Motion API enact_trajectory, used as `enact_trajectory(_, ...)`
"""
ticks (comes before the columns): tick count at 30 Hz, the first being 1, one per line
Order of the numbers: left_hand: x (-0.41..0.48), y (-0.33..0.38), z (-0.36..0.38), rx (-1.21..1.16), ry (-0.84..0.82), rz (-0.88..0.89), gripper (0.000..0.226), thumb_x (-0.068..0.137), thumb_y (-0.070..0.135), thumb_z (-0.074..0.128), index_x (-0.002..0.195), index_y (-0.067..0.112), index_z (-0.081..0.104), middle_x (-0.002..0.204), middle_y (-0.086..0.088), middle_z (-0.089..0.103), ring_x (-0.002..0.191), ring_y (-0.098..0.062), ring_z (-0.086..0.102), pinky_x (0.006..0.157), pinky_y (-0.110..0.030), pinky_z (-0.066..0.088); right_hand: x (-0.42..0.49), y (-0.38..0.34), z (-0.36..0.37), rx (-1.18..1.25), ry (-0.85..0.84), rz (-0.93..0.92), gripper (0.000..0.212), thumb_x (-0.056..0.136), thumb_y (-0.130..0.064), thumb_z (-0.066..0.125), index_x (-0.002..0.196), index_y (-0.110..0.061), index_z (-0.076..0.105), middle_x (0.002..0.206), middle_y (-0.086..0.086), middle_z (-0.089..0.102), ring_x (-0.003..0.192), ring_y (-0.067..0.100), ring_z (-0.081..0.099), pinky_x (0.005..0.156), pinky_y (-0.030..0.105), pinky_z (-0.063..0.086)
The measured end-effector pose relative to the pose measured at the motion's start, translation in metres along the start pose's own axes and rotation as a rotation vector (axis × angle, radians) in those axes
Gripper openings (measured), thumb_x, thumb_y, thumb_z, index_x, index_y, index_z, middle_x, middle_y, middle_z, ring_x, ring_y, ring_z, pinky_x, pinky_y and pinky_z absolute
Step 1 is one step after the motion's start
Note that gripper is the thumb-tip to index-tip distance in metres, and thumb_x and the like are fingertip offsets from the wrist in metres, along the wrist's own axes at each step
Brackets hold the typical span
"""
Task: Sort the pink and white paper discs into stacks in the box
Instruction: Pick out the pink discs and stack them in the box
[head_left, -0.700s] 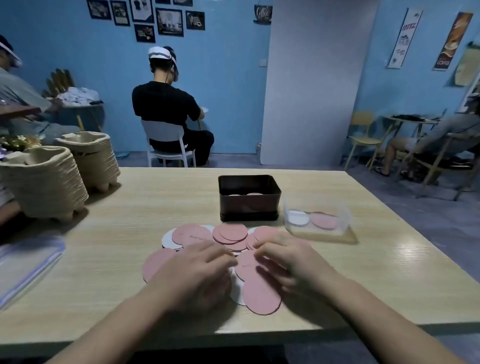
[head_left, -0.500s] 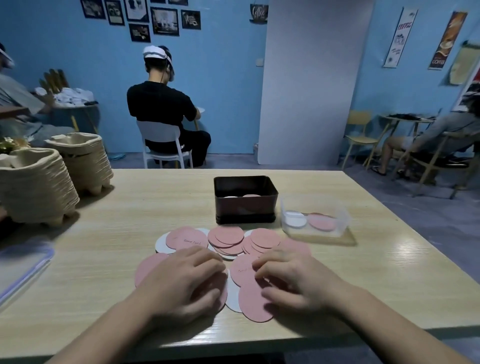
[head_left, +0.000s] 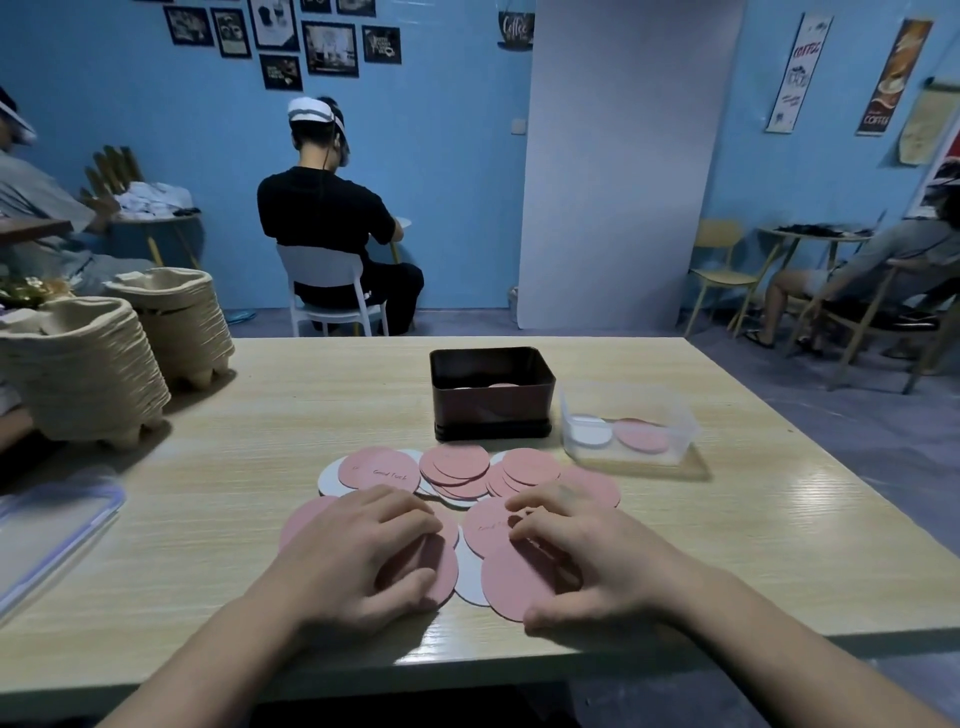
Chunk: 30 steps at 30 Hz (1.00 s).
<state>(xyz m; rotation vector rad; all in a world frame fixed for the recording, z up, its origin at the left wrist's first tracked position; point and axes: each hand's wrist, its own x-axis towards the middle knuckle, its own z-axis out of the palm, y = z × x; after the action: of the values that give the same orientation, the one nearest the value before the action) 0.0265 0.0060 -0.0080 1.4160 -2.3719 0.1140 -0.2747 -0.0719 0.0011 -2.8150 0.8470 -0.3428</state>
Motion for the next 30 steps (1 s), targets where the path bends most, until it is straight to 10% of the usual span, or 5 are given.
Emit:
enact_trajectory(13,0.037,0.002,0.003,-0.084,0.038,0.017,0.032,0.094,0.054,0.053,0.121,0.038,0.061,0.117,0.023,0.061,0.109,-0.002,0.054,0.091,-0.025,0.045,0.020,0.023,0.006,0.523,0.329,0.204,0.043,0.081,-0.020,0.079,0.110,-0.037,0.052,0.076,-0.008,0.064,0.065,0.005,0.048,0.062,0.021,0.041)
enact_trajectory(17,0.073,-0.001,0.013,-0.246,0.121,-0.050,0.048,0.088,0.062,0.058,0.130,0.038,0.056,0.118,0.026,0.058,0.111,0.005,0.052,0.095,-0.021,0.046,0.037,0.039,0.002,0.639,0.402,0.239,0.035,0.085,-0.011,0.075,0.106,-0.030,0.056,0.079,-0.011,0.067,0.069,0.005,0.056,0.064,0.025,0.046)
enact_trajectory(22,0.120,0.000,0.021,-0.255,0.319,0.022,0.012,0.084,0.026,0.073,0.092,0.028,0.064,0.090,0.016,0.059,0.085,-0.005,0.056,0.073,-0.032,0.050,0.061,0.050,-0.004,0.582,0.515,0.224,0.018,0.083,-0.011,0.073,0.083,-0.026,0.064,0.081,-0.009,0.069,0.073,0.003,0.062,0.067,0.021,0.047)
enact_trajectory(30,0.133,-0.028,0.045,-0.058,0.470,0.233,0.007,0.091,0.017,0.073,0.086,0.020,0.070,0.088,0.005,0.063,0.077,-0.022,0.058,0.063,-0.038,0.048,0.063,0.067,-0.002,0.706,0.322,0.210,0.028,0.079,-0.025,0.089,0.088,-0.018,0.064,0.135,0.000,0.063,0.131,-0.002,0.055,0.091,0.019,0.054)
